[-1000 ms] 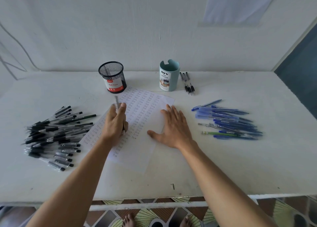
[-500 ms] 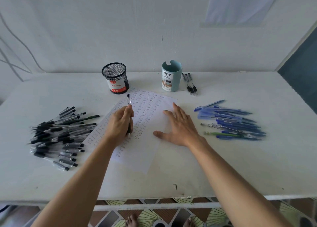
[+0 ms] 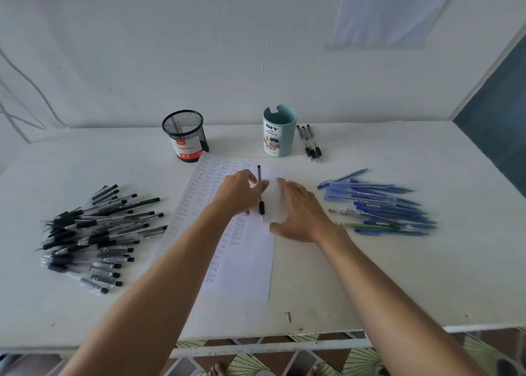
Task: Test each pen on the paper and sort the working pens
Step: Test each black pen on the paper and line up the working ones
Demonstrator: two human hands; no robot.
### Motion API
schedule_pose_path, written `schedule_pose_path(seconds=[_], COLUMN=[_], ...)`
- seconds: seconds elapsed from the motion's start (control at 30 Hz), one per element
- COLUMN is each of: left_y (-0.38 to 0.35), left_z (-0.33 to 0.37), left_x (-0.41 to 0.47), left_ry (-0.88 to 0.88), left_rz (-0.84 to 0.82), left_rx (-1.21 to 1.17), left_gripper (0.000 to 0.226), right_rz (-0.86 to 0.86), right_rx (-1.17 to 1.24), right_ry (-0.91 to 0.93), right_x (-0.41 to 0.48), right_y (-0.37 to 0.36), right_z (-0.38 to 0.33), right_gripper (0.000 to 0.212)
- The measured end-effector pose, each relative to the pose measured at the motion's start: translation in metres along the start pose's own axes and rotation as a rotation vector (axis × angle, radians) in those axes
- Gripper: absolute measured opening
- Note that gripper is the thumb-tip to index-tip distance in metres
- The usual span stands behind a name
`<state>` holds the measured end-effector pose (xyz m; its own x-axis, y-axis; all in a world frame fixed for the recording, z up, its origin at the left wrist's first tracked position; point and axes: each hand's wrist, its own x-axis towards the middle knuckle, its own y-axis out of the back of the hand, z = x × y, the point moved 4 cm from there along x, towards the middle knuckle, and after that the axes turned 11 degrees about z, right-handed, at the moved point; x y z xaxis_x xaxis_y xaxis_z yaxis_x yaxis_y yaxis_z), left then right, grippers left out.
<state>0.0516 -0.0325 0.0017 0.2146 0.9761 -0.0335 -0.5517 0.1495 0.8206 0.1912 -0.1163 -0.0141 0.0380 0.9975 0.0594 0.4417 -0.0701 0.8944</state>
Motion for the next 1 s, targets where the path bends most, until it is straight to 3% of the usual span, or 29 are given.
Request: schedule_pose_path(seconds=[0.1, 0.23, 0.4, 0.5, 0.6, 0.73, 0.87, 1.0], left_y=[0.004, 0.007, -0.011, -0.012, -0.012, -0.012, -0.013, -0.013], left_z=[-0.005, -0.026, -0.044, -0.044, -0.043, -0.044, -0.045, -0.045], left_x=[0.007, 0.01, 0.009, 0.009, 0.009, 0.009, 0.01, 0.01], left_ry=[0.025, -0.065, -0.12, -0.126, -0.124, -0.131, -0.138, -0.138], left_rz=[0.103, 0.332, 0.107, 0.094, 0.105, 0.131, 0.141, 0.152], left_rx=[-0.048, 0.112, 0.369, 0.383, 0.392, 0.382, 0.39, 0.384], left_gripper=[0.028, 0.03, 0.058, 0.06, 0.06, 0.059, 0.06, 0.06], right_rz=[0.016, 0.151, 0.311, 0.302, 0.291, 0.348, 0.594, 0.76], right_rx=[0.118, 0.203, 0.014, -0.071, -0.087, 0.087, 0.311, 0.334], right_ry=[-0.066, -0.184, -0.213, -0.245, -0.279, -0.366, -0.389, -0.421], right_x=[0.002, 0.014, 0.03, 0.035, 0.038, 0.036, 0.032, 0.041], right_y=[0.005, 0.004, -0.001, -0.003, 0.0, 0.012, 0.036, 0.058], right_z=[0.003, 0.0, -0.01, -0.015, -0.018, -0.006, 0.012, 0.043], right_gripper=[0.087, 0.057, 0.056, 0.049, 0.028, 0.015, 0.013, 0.019])
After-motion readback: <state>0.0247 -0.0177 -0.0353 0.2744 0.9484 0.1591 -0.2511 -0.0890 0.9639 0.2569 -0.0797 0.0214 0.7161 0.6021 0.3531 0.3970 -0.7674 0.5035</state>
